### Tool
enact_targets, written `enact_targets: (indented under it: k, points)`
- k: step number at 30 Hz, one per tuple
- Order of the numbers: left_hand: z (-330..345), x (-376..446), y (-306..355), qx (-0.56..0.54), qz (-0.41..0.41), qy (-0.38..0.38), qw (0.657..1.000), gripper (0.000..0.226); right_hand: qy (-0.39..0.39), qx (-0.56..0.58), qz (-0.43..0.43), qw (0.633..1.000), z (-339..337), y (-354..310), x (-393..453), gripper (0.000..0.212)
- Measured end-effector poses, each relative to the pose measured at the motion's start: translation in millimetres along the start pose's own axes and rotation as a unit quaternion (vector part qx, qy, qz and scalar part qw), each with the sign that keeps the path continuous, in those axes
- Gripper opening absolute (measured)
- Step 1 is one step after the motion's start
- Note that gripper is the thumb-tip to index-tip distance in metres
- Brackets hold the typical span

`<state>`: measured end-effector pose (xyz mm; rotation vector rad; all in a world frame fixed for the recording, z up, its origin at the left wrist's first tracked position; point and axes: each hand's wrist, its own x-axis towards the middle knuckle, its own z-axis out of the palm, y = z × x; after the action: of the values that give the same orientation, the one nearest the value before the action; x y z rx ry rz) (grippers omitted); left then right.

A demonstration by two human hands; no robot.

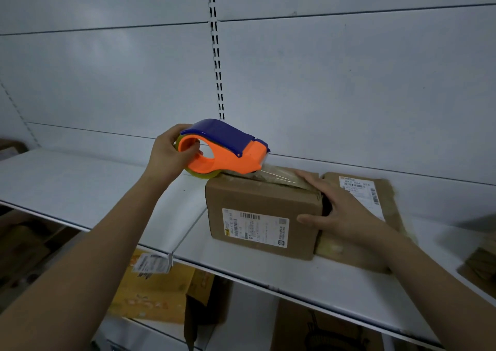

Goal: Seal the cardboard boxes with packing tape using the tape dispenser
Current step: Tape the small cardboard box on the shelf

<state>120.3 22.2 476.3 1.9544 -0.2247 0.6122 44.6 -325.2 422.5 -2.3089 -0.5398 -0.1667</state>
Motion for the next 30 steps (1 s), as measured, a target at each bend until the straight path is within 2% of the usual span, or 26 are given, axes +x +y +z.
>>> enact_targets:
  k: [3,7,9,11,13,17,19,22,26,30]
  points:
    - [6,-4,-4,-0.107,-0.053,0.011,0.993,0.029,-0.003,0.004,0.001,1.000,1,-2,0,0.086]
    - [26,-18,-6,-0.297,-0.190,0.019,0.936,0.026,-0.015,-0.006,0.015,1.000,-1,-5,-1,0.087]
    - [27,-24,-10,-0.345,-0.204,-0.004,0.916,0.023,-0.038,-0.043,0.031,0.998,-4,-8,0,0.094]
    - [18,-21,-15,-0.353,-0.185,-0.047,0.916,0.023,-0.055,-0.083,0.051,0.994,-8,-14,8,0.110]
    - [2,-13,-21,-0.348,-0.156,-0.113,0.918,0.030,-0.048,-0.071,0.074,0.994,-11,-21,18,0.122]
    - [-26,4,-28,-0.329,-0.149,-0.233,0.903,0.056,-0.030,-0.032,0.106,0.993,-8,-21,26,0.121]
    - [-34,10,-31,-0.298,-0.140,-0.248,0.911,0.061,-0.024,-0.022,0.111,0.993,-6,-18,25,0.122]
    - [-42,15,-37,-0.255,-0.110,-0.256,0.926,0.050,-0.018,-0.027,0.106,0.994,-5,-16,26,0.122]
    - [-64,21,-58,-0.287,-0.114,-0.237,0.921,0.054,-0.019,-0.040,0.107,0.993,-4,-13,28,0.119]
    - [-75,21,-78,-0.257,-0.110,-0.241,0.930,0.050,-0.016,-0.042,0.108,0.993,-5,-8,29,0.118]
